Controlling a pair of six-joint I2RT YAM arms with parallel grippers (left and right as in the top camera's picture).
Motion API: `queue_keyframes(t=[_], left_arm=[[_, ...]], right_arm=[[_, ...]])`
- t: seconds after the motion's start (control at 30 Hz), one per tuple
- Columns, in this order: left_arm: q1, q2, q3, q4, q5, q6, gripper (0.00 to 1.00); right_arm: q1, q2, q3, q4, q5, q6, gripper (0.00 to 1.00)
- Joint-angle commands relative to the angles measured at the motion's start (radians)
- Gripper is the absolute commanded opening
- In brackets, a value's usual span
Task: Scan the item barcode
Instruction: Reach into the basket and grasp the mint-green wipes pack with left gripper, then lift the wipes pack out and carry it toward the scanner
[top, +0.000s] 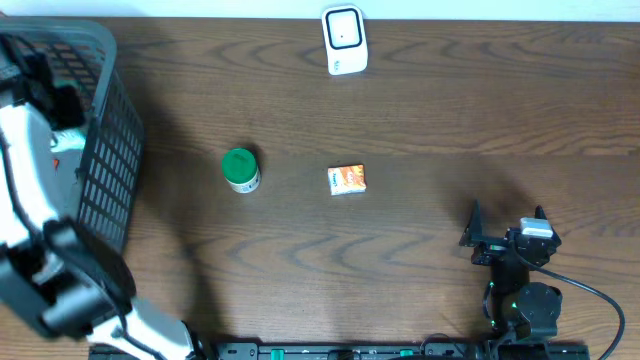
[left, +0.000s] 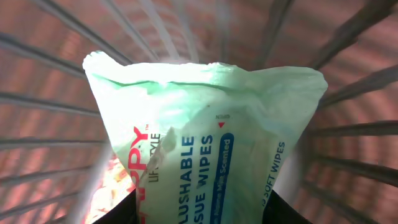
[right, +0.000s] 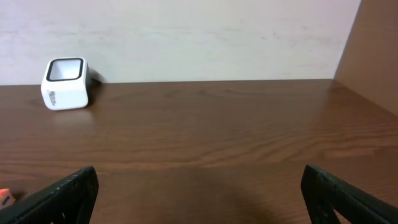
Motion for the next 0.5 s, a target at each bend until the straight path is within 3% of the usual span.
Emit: queue_keyframes(t=[0.0,0.2,0.47], left_arm=[[0.004,-0.141,0.009,-0.016,-0.011,-0.055,0.41],[0.003,-0.3,0.009,-0.043,0.011,-0.105,0.41],[0.001,-0.434,0.009,-0.065,0.23,-0.122,0.41]], right_arm=[[0.007,0.0,-0.003,-0.001,-0.001,-0.011,0.99],[0.007,0.0,-0.003,-0.001,-0.001,-0.011,0.99],[0.007,0.0,-0.003,-0.001,-0.001,-0.011,0.99]])
